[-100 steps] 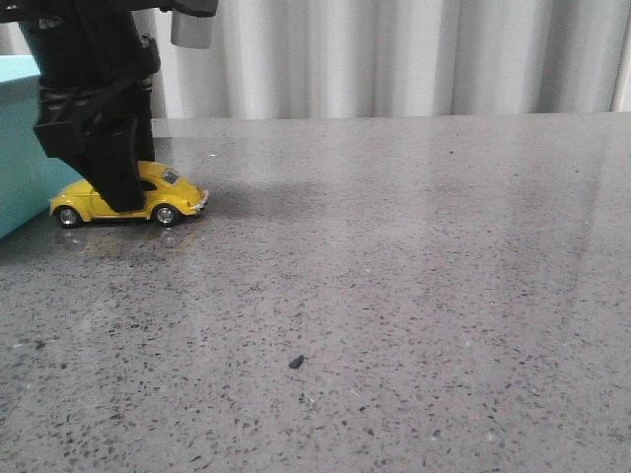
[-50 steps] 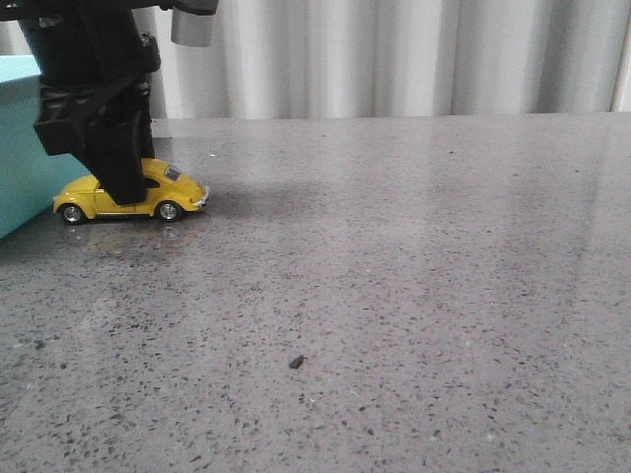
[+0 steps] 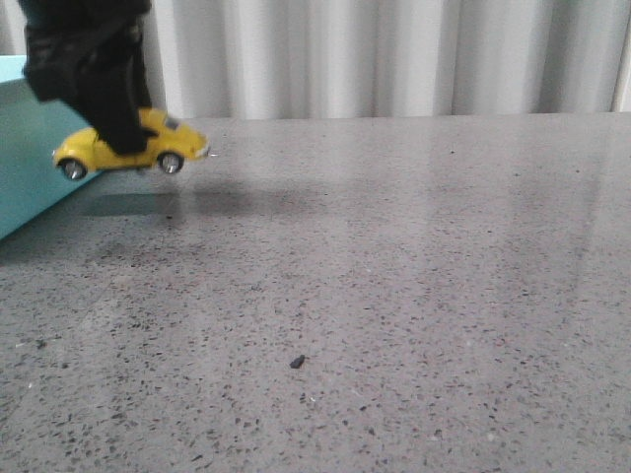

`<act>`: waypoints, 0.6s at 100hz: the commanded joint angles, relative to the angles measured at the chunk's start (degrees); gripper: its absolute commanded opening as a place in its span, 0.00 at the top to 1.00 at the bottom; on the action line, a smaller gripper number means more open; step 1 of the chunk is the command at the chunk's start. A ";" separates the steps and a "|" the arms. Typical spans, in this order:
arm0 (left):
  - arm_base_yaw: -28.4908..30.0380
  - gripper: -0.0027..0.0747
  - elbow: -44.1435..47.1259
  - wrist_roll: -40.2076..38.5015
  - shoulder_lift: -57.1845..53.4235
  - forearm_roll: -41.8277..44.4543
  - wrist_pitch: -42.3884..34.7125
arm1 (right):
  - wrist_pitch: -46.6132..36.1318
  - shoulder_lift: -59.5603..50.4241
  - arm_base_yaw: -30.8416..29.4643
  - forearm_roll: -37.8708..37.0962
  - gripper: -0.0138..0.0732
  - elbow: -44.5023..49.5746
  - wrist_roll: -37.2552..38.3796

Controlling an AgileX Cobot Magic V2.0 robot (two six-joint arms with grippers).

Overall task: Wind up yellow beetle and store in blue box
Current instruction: 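Lift the beetle with the left gripper and carry it over the box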

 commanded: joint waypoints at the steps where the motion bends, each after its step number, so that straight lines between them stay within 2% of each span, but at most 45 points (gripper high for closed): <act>1: -0.12 0.85 -4.68 -0.13 -3.79 -2.74 -0.84 | -4.82 0.47 -0.15 0.40 0.91 -1.31 -0.25; 26: -0.12 0.91 -12.93 -1.07 -5.74 -5.86 -0.16 | -4.69 0.47 -0.15 0.40 0.91 -1.31 -0.25; 43: 0.97 0.99 -16.13 -1.17 -7.75 -3.33 3.13 | -4.48 0.47 -0.15 0.40 0.91 -1.31 -0.25; 53: 2.57 0.99 -16.35 -1.31 -9.15 -1.46 5.72 | -4.42 0.47 -0.15 0.40 0.91 -1.31 -0.25; 60: 4.17 0.99 -16.35 -4.10 -9.99 -0.92 6.56 | -4.42 0.47 -0.15 0.40 0.91 -1.31 -0.25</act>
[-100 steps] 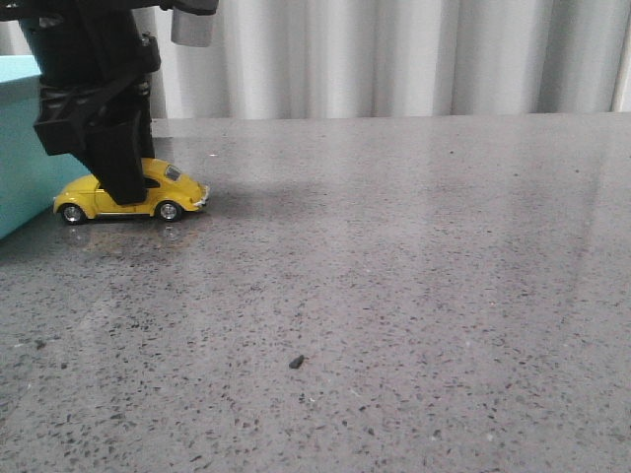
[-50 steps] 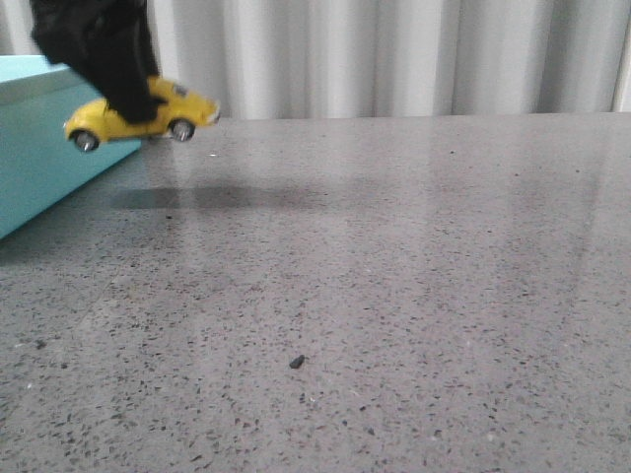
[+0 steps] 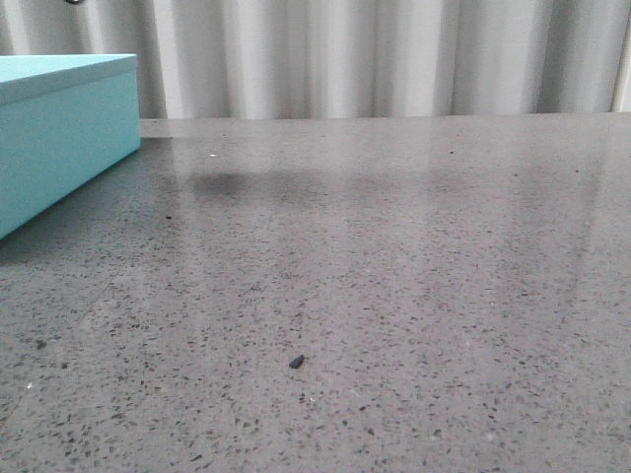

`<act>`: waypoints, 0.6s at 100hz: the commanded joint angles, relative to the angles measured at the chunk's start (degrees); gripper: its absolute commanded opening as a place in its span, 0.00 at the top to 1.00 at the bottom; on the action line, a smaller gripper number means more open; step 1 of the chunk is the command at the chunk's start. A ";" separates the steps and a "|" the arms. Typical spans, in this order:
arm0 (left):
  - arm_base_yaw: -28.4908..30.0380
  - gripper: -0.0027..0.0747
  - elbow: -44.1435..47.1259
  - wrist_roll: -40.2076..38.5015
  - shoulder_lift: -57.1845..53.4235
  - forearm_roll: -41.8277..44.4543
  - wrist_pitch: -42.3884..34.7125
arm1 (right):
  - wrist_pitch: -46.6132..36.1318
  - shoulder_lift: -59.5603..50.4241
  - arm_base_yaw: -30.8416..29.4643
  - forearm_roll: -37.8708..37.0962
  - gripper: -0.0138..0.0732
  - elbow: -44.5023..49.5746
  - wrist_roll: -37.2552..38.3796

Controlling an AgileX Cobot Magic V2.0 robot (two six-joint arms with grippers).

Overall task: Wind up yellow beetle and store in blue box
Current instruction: 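Lift the beetle with the left gripper and carry it over the box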

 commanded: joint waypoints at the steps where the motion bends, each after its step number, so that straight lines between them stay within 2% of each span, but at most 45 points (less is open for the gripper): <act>1: 2.09 0.99 -1.93 -3.73 -3.87 0.91 -0.91 | -4.25 0.47 -0.15 0.40 0.91 -1.31 -0.37; 35: 14.78 0.99 -1.93 -10.93 -5.83 1.34 5.78 | -4.25 0.47 -0.15 0.40 0.91 -1.31 -0.37; 48: 19.79 0.99 -1.58 -16.12 -5.83 1.34 5.57 | -4.25 0.47 -0.15 0.40 0.91 -1.31 -0.37; 60: 23.29 0.99 -1.09 -16.87 -5.83 1.34 5.27 | -4.25 0.47 -0.15 0.40 0.91 -1.31 -0.37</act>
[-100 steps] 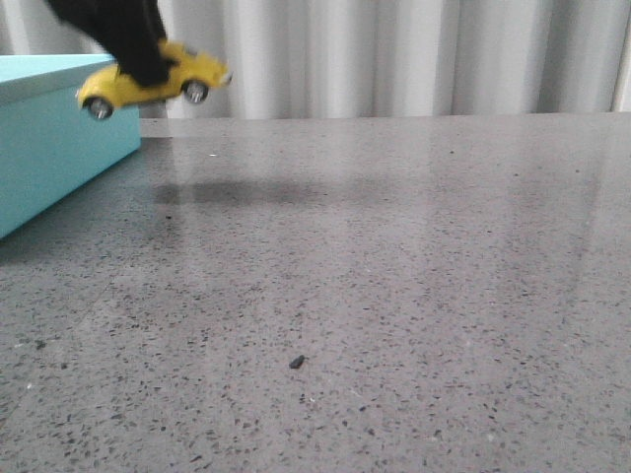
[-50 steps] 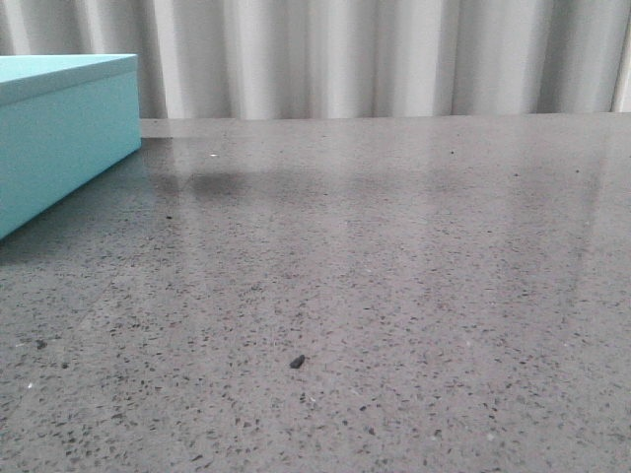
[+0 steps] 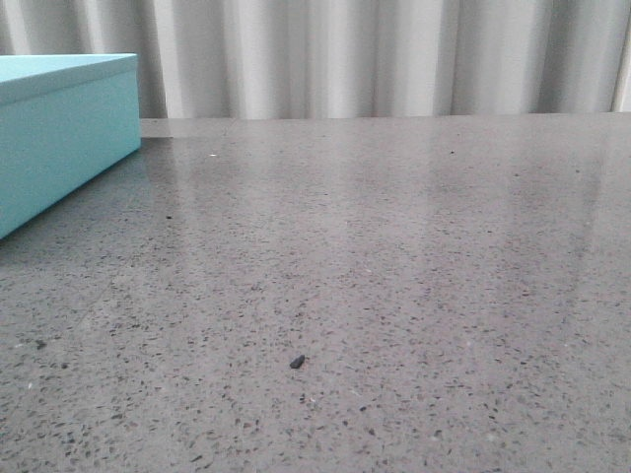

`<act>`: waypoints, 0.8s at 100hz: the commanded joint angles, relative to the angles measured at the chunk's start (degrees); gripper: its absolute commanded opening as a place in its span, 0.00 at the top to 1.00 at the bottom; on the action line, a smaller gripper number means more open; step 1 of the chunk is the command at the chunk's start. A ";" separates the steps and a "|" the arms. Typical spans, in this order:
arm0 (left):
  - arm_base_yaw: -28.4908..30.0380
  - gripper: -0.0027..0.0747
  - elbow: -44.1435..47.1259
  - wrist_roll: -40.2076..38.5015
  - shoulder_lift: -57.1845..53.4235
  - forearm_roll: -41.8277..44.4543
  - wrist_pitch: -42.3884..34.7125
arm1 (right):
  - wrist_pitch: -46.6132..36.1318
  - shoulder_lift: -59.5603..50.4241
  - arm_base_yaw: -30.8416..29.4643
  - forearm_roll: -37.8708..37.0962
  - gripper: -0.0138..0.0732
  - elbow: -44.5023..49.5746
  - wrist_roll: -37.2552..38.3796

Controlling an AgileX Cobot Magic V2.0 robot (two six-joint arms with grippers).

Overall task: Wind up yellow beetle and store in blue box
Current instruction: 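Lift the beetle with the left gripper and carry it over the box, then lower the beetle into the blue box and open the left gripper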

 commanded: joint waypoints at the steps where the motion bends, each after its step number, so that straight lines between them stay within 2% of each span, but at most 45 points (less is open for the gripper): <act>1: 2.41 0.99 -1.17 -1.72 -2.25 -0.42 -0.21 | -4.35 0.47 -0.15 0.40 0.91 -1.31 -0.37; 17: 5.24 0.99 -1.08 -6.75 -0.15 -4.16 0.02 | -4.35 0.47 -0.15 0.40 0.91 -1.31 -0.37; 53: 5.35 0.99 -0.53 -14.22 10.26 -5.19 0.23 | -4.09 0.47 -0.15 0.40 0.91 -1.31 -0.37; 68: 5.35 0.99 -0.45 -14.76 13.56 -5.19 0.23 | -4.06 0.47 -0.15 0.40 0.91 -1.31 -0.37; 74: 5.35 0.98 -0.45 -14.76 14.63 -5.19 0.23 | -4.06 0.47 -0.15 0.40 0.91 -1.31 -0.37; 80: 5.35 0.93 -0.45 -14.76 15.38 -5.42 0.23 | -4.06 0.47 -0.15 0.40 0.91 -1.31 -0.37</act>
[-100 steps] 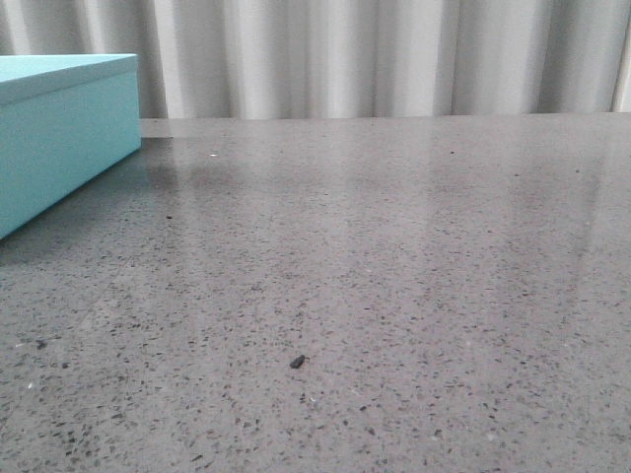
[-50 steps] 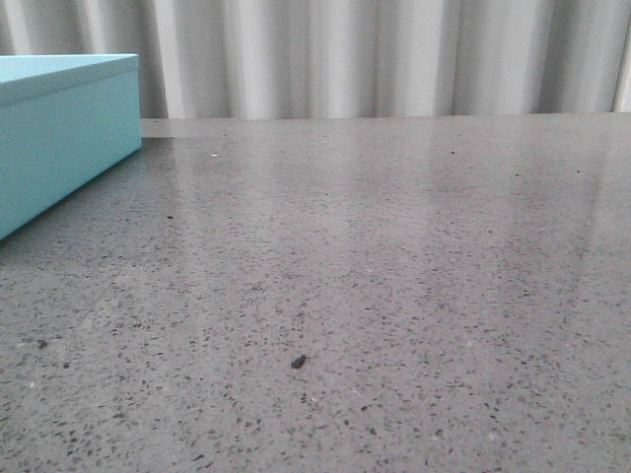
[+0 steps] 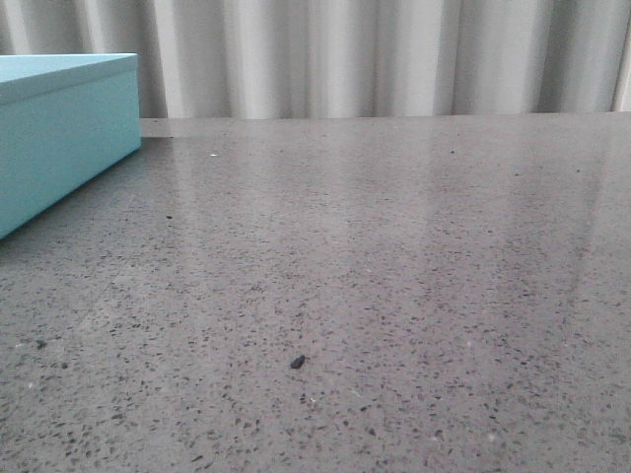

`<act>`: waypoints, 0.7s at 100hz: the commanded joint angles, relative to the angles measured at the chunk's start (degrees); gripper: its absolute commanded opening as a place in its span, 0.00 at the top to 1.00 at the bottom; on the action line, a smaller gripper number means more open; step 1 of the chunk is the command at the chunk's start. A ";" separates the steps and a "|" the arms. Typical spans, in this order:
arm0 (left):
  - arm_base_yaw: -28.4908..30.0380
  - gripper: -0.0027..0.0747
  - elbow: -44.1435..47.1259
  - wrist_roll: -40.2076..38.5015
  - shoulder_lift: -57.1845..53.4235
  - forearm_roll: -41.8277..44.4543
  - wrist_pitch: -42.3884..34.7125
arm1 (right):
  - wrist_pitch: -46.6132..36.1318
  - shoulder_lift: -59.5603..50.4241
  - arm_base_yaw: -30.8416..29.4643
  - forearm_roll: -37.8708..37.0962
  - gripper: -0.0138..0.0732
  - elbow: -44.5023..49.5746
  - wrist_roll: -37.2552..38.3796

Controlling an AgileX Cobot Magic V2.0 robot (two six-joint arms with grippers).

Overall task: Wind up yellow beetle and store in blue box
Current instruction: 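Lower the beetle into the blue box and open the left gripper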

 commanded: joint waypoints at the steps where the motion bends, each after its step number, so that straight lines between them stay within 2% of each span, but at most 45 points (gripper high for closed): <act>1: 0.12 0.92 -1.43 -0.73 -1.50 -1.06 0.84 | -4.06 0.47 -0.15 0.40 0.91 -1.31 -0.31; 18: 0.12 0.69 -1.43 -0.73 -0.69 -2.37 0.84 | -4.06 0.47 -0.15 0.40 0.91 -1.31 -0.31; 53: 0.12 0.40 -1.43 -0.73 -0.69 -2.37 0.84 | -4.66 0.47 -0.15 0.40 0.91 -1.31 -0.31; 70: 0.12 0.38 -1.43 -0.73 -0.69 -2.37 0.84 | -4.66 0.47 -0.15 0.40 0.91 -1.31 -0.31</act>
